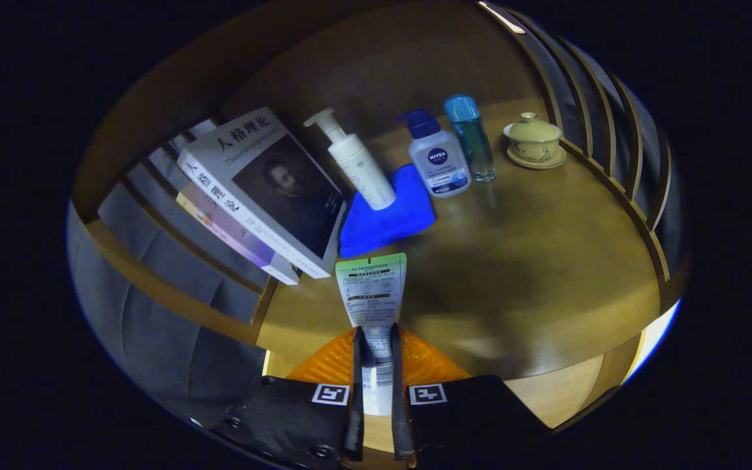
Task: Pull open the drawer, take out the items inside it, and place them on the countertop above the cabinet.
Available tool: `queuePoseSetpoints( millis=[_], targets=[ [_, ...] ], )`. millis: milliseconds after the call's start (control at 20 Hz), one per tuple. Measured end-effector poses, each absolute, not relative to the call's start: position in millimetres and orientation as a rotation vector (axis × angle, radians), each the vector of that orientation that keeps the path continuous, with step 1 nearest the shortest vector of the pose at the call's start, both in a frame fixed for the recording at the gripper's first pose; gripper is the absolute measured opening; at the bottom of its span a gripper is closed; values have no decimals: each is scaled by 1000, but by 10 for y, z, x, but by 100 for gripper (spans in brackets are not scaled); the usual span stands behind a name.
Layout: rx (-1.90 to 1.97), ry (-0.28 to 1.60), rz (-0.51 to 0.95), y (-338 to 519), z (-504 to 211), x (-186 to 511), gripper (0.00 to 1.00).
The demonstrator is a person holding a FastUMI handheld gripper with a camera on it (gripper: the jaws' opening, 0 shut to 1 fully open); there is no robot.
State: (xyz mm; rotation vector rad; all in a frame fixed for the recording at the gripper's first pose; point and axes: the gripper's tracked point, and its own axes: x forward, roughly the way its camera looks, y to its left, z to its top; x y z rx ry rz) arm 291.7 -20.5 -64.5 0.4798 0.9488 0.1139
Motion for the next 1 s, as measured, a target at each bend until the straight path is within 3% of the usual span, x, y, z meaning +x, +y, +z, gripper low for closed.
queuePoseSetpoints(
  millis=[400,750,1000],
  targets=[
    [539,971,48,-284,-808,3162,19],
    [501,914,60,-219,-728,3223,33],
    [373,746,62,-236,-289,3109,87]
  ],
)
